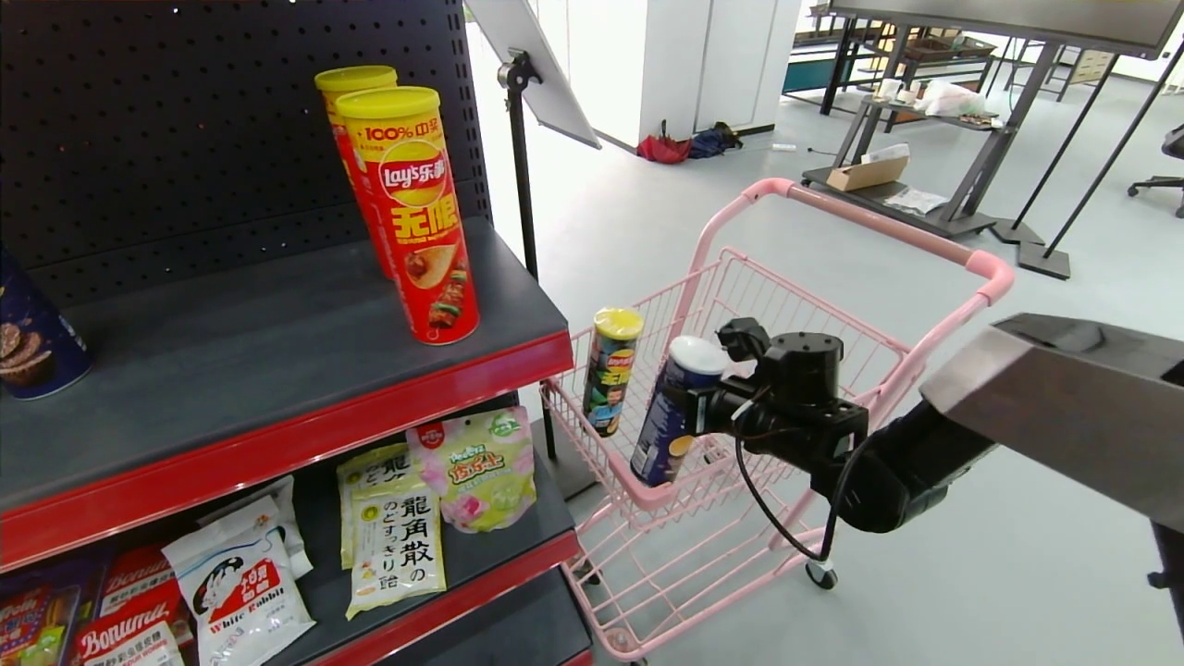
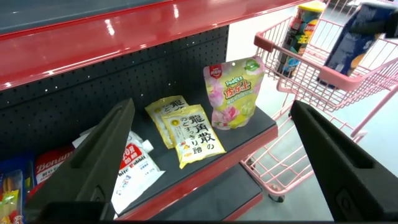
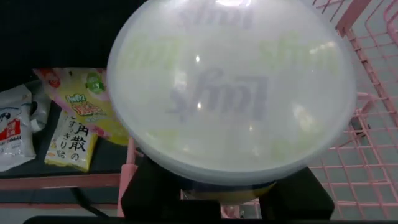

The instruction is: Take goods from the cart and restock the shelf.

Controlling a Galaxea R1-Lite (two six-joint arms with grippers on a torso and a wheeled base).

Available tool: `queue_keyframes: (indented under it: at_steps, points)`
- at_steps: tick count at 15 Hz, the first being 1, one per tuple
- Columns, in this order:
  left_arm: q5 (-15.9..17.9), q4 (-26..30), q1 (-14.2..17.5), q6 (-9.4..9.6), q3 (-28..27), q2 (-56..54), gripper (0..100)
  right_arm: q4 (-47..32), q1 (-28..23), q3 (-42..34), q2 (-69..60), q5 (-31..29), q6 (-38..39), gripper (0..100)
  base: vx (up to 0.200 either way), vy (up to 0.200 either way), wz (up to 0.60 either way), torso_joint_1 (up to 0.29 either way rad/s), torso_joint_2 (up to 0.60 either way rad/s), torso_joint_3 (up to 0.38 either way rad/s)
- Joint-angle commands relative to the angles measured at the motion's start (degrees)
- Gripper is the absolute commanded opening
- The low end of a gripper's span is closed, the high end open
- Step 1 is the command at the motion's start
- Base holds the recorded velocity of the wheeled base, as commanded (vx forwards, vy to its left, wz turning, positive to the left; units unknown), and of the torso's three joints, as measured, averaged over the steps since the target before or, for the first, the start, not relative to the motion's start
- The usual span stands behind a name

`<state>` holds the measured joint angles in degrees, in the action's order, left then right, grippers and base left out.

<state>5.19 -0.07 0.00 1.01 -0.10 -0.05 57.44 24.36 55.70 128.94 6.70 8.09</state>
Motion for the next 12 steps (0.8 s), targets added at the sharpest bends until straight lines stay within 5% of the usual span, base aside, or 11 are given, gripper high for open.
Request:
queue_keyframes:
  at_steps: [1,4,6,10,12]
  points:
    - [0.0,0.1,0.0,-0.05,0.0,0.0,100,-8.5,-0.1,2.3,-19.1,-2.0,-2.0,0,0.000,0.000,0.00,0.000,0.00,0.000]
    - [-0.1,0.1,0.0,-0.22,0.0,0.0,100,-14.7,-1.6,2.1,-34.3,-10.4,-9.5,0,0.000,0.000,0.00,0.000,0.00,0.000]
    - [-0.1,0.1,0.0,-0.22,0.0,0.0,100,-22.3,-1.3,-6.2,-46.9,-21.6,-12.0,0,0.000,0.000,0.00,0.000,0.00,0.000]
    - [-0.2,0.1,0.0,-0.31,0.0,0.0,100,-41.6,-4.6,-28.0,-75.5,-26.7,-13.3,0,0.000,0.000,0.00,0.000,0.00,0.000]
    - [-0.2,0.1,0.0,-0.31,0.0,0.0,100,-54.2,-10.1,-32.1,-87.2,-26.5,-13.7,0,0.000,0.000,0.00,0.000,0.00,0.000]
